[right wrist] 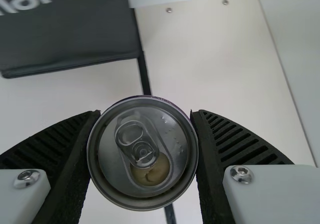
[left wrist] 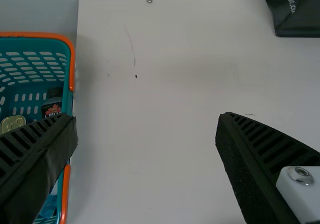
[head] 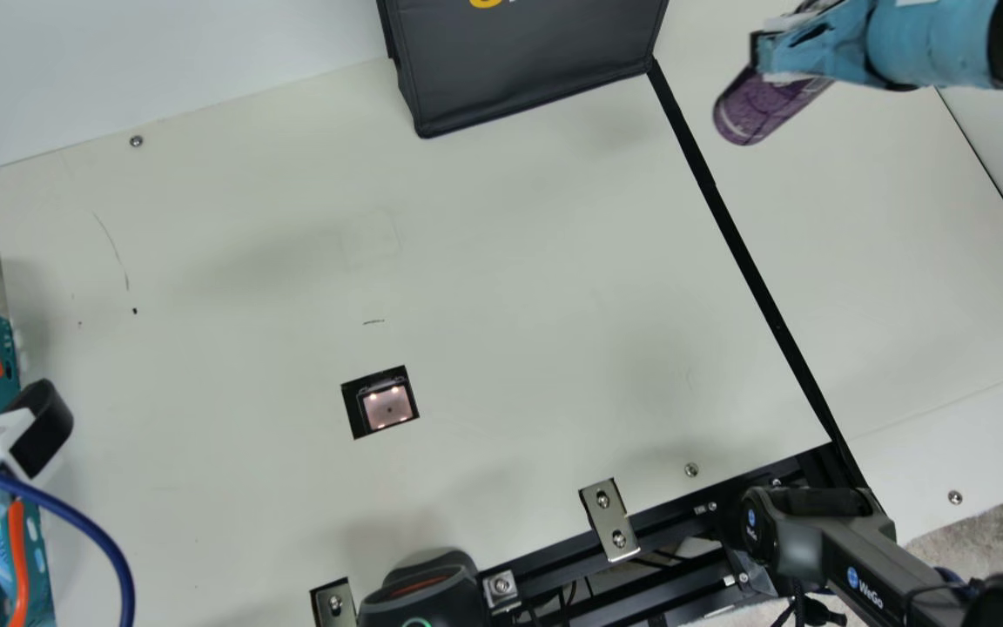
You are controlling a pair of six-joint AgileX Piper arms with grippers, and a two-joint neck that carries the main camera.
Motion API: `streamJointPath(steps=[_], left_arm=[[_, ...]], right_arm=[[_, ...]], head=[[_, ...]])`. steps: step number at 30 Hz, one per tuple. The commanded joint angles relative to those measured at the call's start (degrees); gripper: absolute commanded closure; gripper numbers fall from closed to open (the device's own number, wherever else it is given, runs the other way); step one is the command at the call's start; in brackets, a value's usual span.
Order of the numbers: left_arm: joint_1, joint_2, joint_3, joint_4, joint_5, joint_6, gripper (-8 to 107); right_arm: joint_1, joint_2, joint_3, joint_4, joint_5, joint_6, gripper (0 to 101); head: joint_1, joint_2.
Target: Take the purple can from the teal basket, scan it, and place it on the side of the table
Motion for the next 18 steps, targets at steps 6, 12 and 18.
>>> streamJointPath(steps=[6,12,18], left_arm=[[0.0,0.0,0.0,0.0,0.0,0.0,9],[0.0,0.0,0.0,0.0,0.0,0.0,9],[0.0,0.0,0.0,0.0,0.0,0.0,9]], right_arm=[[-8.0,3.3,0.3,1.8,-2.9,-5.0,101],[-11.2,7.0,1.1,2.4,-6.5,-8.2,101],[-12.7,11.5,1.3,2.1,-10.3,-9.8,101]], head=[[-1.7,-0.1],[-1.7,-0.1],[-1.7,-0.1]])
